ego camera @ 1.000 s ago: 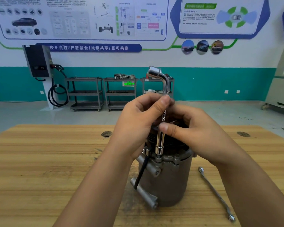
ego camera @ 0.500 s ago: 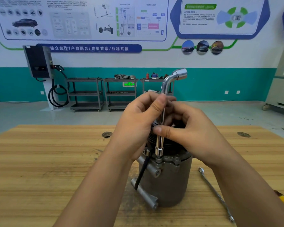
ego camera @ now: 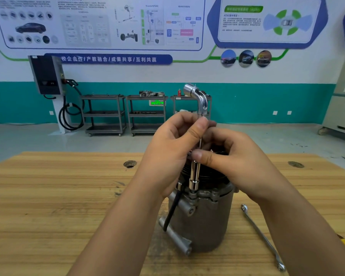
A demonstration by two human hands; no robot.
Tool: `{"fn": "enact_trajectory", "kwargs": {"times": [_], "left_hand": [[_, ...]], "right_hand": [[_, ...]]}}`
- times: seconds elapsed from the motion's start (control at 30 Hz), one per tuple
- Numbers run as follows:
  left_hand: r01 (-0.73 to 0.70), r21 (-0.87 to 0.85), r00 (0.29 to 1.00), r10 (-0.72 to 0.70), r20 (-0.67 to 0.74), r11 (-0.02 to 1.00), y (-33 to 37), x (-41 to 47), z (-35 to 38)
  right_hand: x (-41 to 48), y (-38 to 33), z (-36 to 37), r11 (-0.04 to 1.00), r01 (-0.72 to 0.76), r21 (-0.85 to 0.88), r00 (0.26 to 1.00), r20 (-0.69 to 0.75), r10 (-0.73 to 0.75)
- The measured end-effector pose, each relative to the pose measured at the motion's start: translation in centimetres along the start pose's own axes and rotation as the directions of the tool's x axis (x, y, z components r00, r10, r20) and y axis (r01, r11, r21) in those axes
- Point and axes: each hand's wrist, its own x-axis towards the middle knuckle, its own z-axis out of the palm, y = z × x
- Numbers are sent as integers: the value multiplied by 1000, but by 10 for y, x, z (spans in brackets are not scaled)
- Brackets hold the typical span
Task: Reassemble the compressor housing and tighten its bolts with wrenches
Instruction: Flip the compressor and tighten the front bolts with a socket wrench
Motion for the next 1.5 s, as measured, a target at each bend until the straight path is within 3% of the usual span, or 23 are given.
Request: {"fn": "enact_trajectory", "kwargs": {"times": [0.3, 0.57, 0.7, 0.97, 1.13, 1.37, 1.5], "left_hand": [[26, -35, 1000, -26, -11, 999, -1, 1, 0], [-17, -2, 1000, 17, -11, 1000, 0, -1, 0], [-13, -16, 1000, 13, -16, 1000, 0, -1, 2], [-32, 55, 999, 33, -20, 998, -1, -1, 1], [-10, 24, 1000, 10, 18, 1000, 0, -1, 1], [-13, 34, 999, 14, -33, 999, 0, -1, 1], [4, -1, 1000, -4, -4, 1000, 1, 0, 1]], "right_hand": [[-1, -2, -3, 996, 0, 87, 998, 59, -5], [-1, -1, 0, 1000, 8, -13, 1000, -13, -8], [-1, -2, -2, 1000, 3, 4, 999, 39, -4], [-1, -2, 3, 1000, -9, -17, 999, -40, 8], [-2, -3, -2, 1000, -8, 3, 1000, 27, 8], [-1, -2, 4, 999, 0, -36, 999, -46, -1], [-2, -1, 0, 1000, -8, 2, 1000, -1, 8]]}}
